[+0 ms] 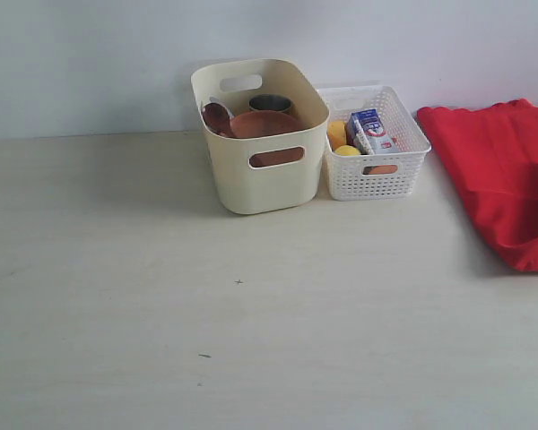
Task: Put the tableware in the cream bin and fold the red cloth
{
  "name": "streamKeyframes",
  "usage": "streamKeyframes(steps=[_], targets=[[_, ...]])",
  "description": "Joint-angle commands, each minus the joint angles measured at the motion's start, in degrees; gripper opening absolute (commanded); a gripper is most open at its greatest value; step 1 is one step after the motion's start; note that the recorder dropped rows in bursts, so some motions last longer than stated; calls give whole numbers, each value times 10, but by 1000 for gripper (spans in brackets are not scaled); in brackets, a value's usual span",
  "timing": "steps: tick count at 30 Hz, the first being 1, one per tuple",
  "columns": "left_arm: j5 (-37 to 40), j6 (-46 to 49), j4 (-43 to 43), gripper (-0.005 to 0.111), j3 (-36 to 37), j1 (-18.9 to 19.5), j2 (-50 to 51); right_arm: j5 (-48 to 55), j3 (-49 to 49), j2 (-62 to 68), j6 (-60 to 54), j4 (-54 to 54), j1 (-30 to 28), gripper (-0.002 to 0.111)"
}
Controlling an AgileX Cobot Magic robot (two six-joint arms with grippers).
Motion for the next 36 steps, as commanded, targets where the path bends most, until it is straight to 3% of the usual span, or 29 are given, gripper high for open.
streamKeyframes(steps=[1, 6, 11, 26, 31, 36], targets=[[-1, 0, 0, 0, 12, -3, -4, 2, 2, -2, -2, 0, 0, 0], [3, 0, 2, 0, 62, -2, -5, 2, 2, -2, -1, 0, 0, 0], [9, -1, 33, 0, 92, 26, -28, 2, 2, -2, -2, 0, 0, 0], [6, -2, 60, 0, 169, 195, -35, 3, 2, -2, -2, 0, 0, 0], [59, -2, 60, 0, 169, 214, -35, 3, 2, -2, -2, 0, 0, 0], [59, -2, 60, 0, 169, 214, -35, 3, 2, -2, -2, 0, 0, 0]])
